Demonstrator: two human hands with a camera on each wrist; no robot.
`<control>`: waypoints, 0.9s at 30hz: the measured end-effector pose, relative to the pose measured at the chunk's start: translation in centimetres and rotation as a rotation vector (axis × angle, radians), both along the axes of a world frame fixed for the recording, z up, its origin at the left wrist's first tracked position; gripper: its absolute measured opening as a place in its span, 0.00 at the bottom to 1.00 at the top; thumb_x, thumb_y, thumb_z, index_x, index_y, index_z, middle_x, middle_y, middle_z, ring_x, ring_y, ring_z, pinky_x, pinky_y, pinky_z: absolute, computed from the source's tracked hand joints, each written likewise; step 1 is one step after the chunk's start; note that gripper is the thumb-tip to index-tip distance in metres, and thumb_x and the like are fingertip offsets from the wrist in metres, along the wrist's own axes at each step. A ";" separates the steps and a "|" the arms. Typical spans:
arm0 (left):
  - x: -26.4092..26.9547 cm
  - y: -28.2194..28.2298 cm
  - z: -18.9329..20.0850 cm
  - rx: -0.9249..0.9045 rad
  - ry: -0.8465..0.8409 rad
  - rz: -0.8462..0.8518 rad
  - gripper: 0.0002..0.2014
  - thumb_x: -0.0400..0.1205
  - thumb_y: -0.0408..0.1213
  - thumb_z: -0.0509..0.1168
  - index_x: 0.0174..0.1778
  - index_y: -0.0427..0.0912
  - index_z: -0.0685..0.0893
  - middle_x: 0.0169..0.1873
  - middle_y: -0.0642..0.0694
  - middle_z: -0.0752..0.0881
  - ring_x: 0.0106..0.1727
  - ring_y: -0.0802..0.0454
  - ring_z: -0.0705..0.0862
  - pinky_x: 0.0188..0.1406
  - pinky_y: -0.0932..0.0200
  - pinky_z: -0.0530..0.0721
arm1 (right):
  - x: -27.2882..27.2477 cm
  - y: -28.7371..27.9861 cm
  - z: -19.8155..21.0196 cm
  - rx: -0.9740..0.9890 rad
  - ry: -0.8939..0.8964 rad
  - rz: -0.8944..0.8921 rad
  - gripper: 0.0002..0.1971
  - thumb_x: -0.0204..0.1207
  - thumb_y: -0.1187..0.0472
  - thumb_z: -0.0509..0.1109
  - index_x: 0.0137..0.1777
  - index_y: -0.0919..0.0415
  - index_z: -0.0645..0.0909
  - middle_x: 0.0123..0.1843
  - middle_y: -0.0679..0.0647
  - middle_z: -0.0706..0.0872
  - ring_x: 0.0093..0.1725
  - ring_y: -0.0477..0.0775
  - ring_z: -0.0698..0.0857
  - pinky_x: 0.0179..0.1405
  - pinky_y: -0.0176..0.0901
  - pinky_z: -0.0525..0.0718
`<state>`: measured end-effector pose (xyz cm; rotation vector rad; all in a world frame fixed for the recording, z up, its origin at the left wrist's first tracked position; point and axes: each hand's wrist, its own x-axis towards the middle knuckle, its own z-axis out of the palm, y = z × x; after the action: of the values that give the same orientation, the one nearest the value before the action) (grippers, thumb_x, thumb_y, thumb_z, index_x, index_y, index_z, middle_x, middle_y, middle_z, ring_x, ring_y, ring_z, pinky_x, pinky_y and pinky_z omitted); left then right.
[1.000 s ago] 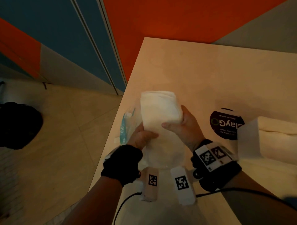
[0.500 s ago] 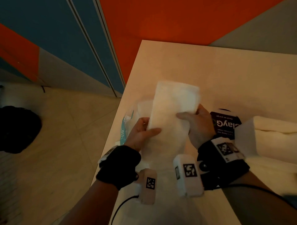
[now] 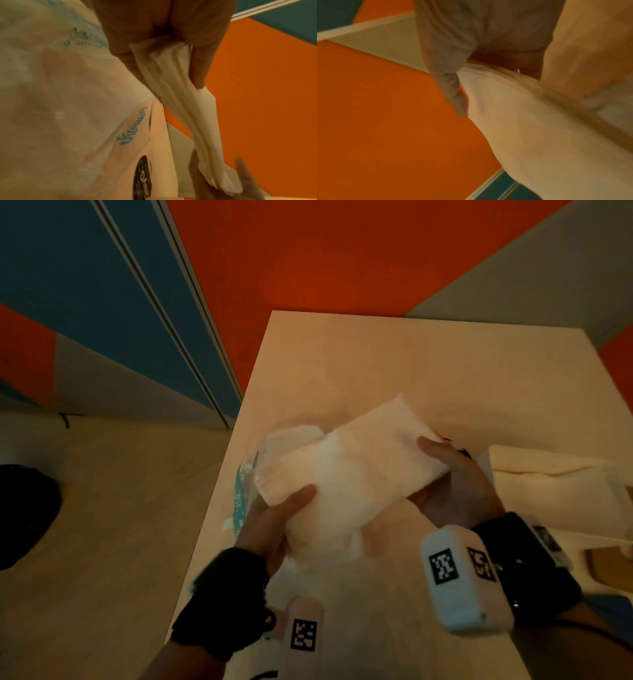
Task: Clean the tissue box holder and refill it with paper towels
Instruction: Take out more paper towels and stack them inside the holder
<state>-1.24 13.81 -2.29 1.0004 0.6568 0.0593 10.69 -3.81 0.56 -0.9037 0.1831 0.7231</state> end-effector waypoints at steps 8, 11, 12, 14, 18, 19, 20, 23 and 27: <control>-1.4 -1.6 -0.4 0.029 0.086 -0.179 0.09 0.71 0.29 0.67 0.41 0.47 0.85 0.28 0.52 0.92 0.34 0.52 0.90 0.31 0.55 0.90 | -1.3 -3.1 0.9 -0.591 -0.381 0.370 0.15 0.75 0.70 0.68 0.50 0.46 0.80 0.49 0.46 0.87 0.46 0.45 0.87 0.42 0.40 0.86; -0.7 -2.7 0.2 0.057 0.137 -0.241 0.06 0.73 0.32 0.66 0.43 0.47 0.84 0.27 0.52 0.92 0.40 0.48 0.87 0.27 0.56 0.90 | -1.7 -5.2 1.0 -0.660 -0.373 0.315 0.17 0.76 0.70 0.66 0.49 0.43 0.77 0.51 0.47 0.85 0.51 0.50 0.83 0.48 0.47 0.83; -0.4 -3.2 0.6 0.059 0.144 -0.261 0.05 0.74 0.34 0.66 0.43 0.47 0.84 0.26 0.52 0.92 0.40 0.49 0.87 0.25 0.58 0.89 | -1.7 -6.0 1.2 -0.675 -0.354 0.296 0.16 0.76 0.69 0.67 0.50 0.43 0.76 0.52 0.48 0.85 0.52 0.51 0.83 0.50 0.50 0.83; 0.5 -4.5 1.4 0.058 0.127 -0.324 0.06 0.71 0.39 0.66 0.43 0.48 0.84 0.28 0.53 0.92 0.38 0.51 0.88 0.25 0.60 0.88 | -1.5 -8.0 1.7 -0.715 -0.314 0.241 0.16 0.75 0.69 0.68 0.55 0.47 0.76 0.51 0.48 0.84 0.51 0.52 0.82 0.45 0.49 0.82; 3.1 -8.2 3.4 0.069 0.072 -0.452 0.08 0.71 0.35 0.67 0.44 0.50 0.83 0.31 0.55 0.92 0.37 0.55 0.89 0.32 0.60 0.90 | -0.9 -12.3 2.7 -0.776 -0.267 0.124 0.18 0.74 0.71 0.68 0.60 0.52 0.75 0.49 0.51 0.84 0.47 0.52 0.82 0.42 0.48 0.80; 4.0 -9.2 3.9 0.105 0.070 -0.466 0.09 0.73 0.31 0.66 0.44 0.50 0.83 0.31 0.54 0.92 0.35 0.57 0.89 0.32 0.61 0.90 | -0.7 -13.4 2.9 -0.797 -0.258 0.106 0.17 0.74 0.71 0.68 0.59 0.52 0.75 0.48 0.51 0.83 0.46 0.52 0.81 0.41 0.48 0.80; 5.2 -10.3 4.2 0.156 0.065 -0.479 0.10 0.75 0.28 0.65 0.46 0.47 0.84 0.33 0.52 0.91 0.33 0.59 0.89 0.33 0.62 0.89 | -0.5 -14.5 3.3 -0.817 -0.250 0.086 0.16 0.75 0.71 0.67 0.58 0.52 0.76 0.48 0.51 0.83 0.45 0.51 0.81 0.39 0.47 0.78; 8.9 -13.7 5.1 0.298 0.049 -0.534 0.16 0.75 0.25 0.64 0.59 0.36 0.81 0.45 0.41 0.87 0.42 0.50 0.87 0.43 0.57 0.86 | 1.2 -17.7 4.4 -0.901 -0.232 0.018 0.17 0.77 0.71 0.64 0.63 0.56 0.76 0.56 0.56 0.81 0.53 0.62 0.80 0.50 0.50 0.78; 13.8 -18.2 5.7 0.446 0.087 -0.558 0.20 0.76 0.29 0.66 0.64 0.35 0.76 0.54 0.38 0.85 0.47 0.44 0.82 0.40 0.58 0.82 | 4.7 -21.3 4.7 -1.149 -0.343 0.092 0.24 0.77 0.69 0.62 0.73 0.63 0.68 0.72 0.64 0.74 0.68 0.68 0.73 0.64 0.63 0.75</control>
<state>12.52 -4.37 3.42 1.5954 0.4288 -0.3438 15.37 -25.10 5.31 -2.1236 0.2530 0.4980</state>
